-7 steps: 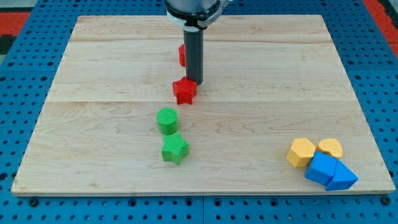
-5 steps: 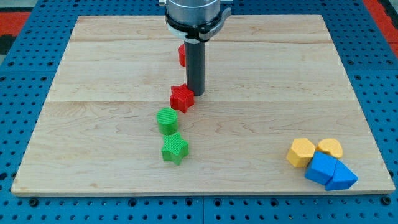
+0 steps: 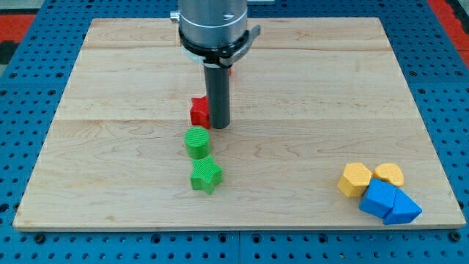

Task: Place the red star in between the green circle and red circle

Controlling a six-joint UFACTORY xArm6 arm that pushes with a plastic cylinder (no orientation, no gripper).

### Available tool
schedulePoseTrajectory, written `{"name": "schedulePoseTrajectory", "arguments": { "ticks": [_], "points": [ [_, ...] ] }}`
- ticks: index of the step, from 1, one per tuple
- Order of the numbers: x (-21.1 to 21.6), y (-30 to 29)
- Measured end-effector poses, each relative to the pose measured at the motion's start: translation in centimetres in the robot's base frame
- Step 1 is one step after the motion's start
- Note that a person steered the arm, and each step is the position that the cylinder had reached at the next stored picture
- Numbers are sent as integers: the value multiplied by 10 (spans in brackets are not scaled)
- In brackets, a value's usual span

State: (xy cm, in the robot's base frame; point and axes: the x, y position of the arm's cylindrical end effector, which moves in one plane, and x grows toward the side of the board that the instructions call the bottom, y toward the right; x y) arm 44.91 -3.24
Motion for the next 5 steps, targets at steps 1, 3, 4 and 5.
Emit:
{"name": "schedulePoseTrajectory", "arguments": {
  "ticks": [1, 3, 4, 5],
  "points": [
    [19, 2],
    [15, -41],
    [8, -41],
    [2, -40]
  ]
}}
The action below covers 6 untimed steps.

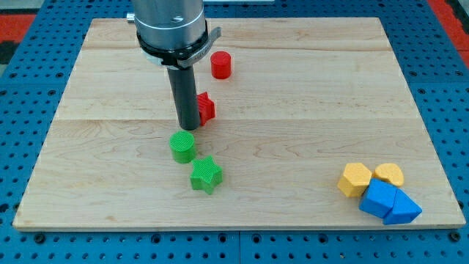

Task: Place the red star in between the green circle and red circle

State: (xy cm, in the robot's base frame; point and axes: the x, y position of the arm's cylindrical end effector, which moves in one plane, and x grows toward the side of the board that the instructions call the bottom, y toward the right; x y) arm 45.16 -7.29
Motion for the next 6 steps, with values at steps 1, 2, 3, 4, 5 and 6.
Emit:
{"name": "schedulePoseTrajectory", "arguments": {
  "ticks": [1, 2, 3, 4, 5, 6],
  "points": [
    [-2, 9],
    [-7, 20],
    [-15, 27],
    [-15, 12],
    [-15, -56],
    [-6, -94]
  ]
}}
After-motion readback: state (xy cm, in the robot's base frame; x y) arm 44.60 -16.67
